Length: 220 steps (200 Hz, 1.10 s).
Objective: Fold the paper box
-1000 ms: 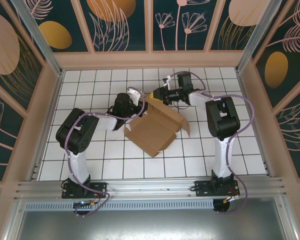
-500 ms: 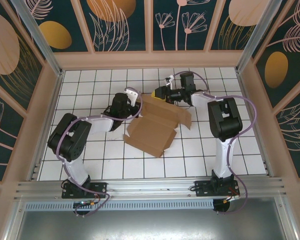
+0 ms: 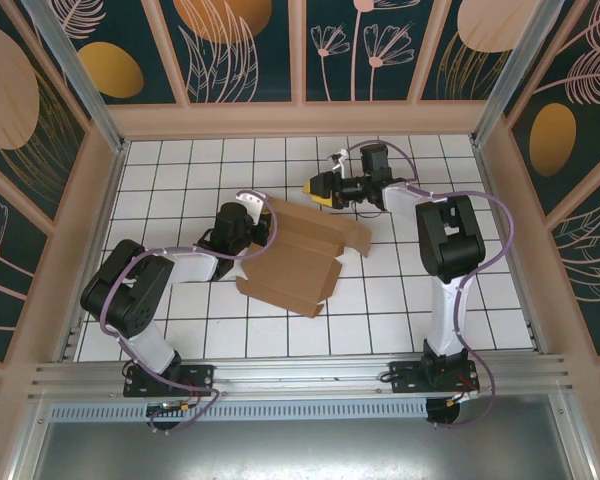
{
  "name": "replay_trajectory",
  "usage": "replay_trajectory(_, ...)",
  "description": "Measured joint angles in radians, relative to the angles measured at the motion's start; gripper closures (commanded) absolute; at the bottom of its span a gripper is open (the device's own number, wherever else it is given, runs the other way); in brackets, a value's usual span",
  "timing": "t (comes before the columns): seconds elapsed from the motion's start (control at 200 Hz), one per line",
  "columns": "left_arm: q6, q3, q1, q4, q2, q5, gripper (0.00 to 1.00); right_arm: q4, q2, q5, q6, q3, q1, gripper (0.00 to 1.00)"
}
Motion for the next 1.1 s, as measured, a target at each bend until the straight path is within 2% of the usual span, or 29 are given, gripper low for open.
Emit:
replay_trajectory(0.28, 0.0, -0.006, 0.0, 0.012, 0.0, 0.0, 0.88, -0.199, 0.072, 0.018, -0.18, 0.206, 0.072, 0.19)
replay_trajectory(0.365, 0.0, -0.006, 0.0, 0.012, 0.0, 0.001, 0.88, -0.251, 0.105, 0.031, -0.219, 0.248, 0.093, 0.23)
replay_trajectory(0.636, 0.0, -0.007, 0.0, 0.056, 0.028, 0.002, 0.85, -0.331, 0.134, 0.06, -0.26, 0.259, 0.103, 0.29)
replay_trajectory(0.911, -0.003, -0.006, 0.0, 0.068, 0.079, 0.001, 0.75, -0.349, 0.135, 0.063, -0.269, 0.26, 0.1, 0.3)
replay_trajectory(1.101, -0.003, -0.006, 0.0, 0.069, 0.088, 0.001, 0.76, -0.349, 0.135, 0.06, -0.268, 0.26, 0.1, 0.31)
